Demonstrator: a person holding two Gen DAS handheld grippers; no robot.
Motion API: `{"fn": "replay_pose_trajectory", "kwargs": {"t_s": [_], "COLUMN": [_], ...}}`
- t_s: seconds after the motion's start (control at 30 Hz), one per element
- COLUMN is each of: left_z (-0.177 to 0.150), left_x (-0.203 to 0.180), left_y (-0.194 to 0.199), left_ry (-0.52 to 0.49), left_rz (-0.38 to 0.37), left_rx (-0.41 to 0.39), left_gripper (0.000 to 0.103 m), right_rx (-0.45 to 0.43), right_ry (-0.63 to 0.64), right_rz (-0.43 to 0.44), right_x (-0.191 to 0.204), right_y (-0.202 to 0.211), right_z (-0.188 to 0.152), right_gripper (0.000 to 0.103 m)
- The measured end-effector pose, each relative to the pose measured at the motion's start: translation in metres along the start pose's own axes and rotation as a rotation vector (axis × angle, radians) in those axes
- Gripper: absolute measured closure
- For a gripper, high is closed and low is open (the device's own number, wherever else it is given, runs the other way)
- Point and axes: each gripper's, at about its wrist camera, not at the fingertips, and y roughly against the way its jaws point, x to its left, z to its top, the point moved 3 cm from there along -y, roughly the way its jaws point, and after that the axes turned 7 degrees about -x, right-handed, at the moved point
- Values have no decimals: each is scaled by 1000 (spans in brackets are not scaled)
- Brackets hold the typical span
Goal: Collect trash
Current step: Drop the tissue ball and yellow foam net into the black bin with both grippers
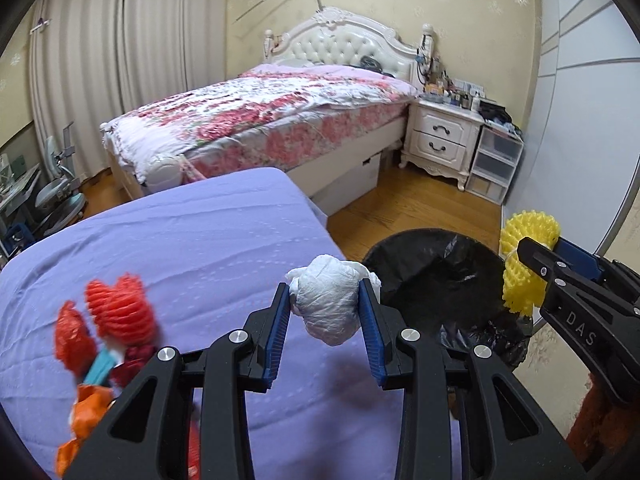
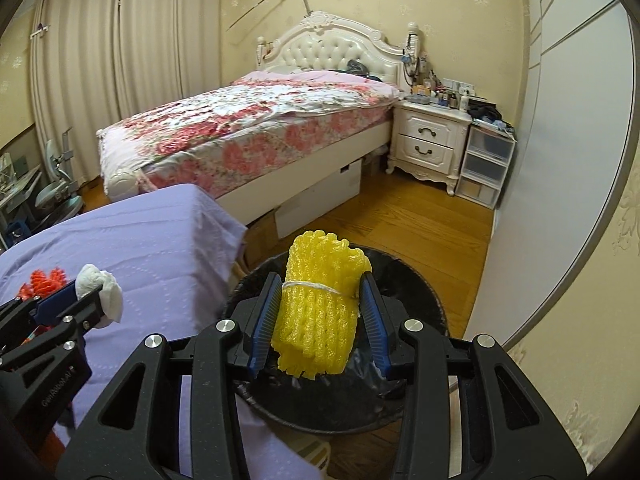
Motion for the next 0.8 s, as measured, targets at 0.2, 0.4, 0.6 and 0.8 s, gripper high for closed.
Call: {"fn": "replay_pose_trajectory", "kwargs": {"t_s": [0.2, 0.4, 0.6, 0.8], "left_z": [-1, -5, -6, -2], "left_x": [-26, -44, -53, -48], "left_y": [-29, -53, -61, -61], "left_ry": [-34, -71, -82, -58], "left_rz": [-20, -27, -33, -11], "left_rx": [36, 75, 91, 80], "left_gripper": [68, 68, 63, 34], "right_rx": [32, 57, 64, 46], "right_ry": [-29, -63, -85, -85], "right_rz": [-33, -60, -74, -116], "right_x": [-16, -31, -41, -45], "right_y": [-24, -44, -52, -49], "right_z": [-5, -8, -8, -7], "right_gripper": [63, 63, 56, 42]}}
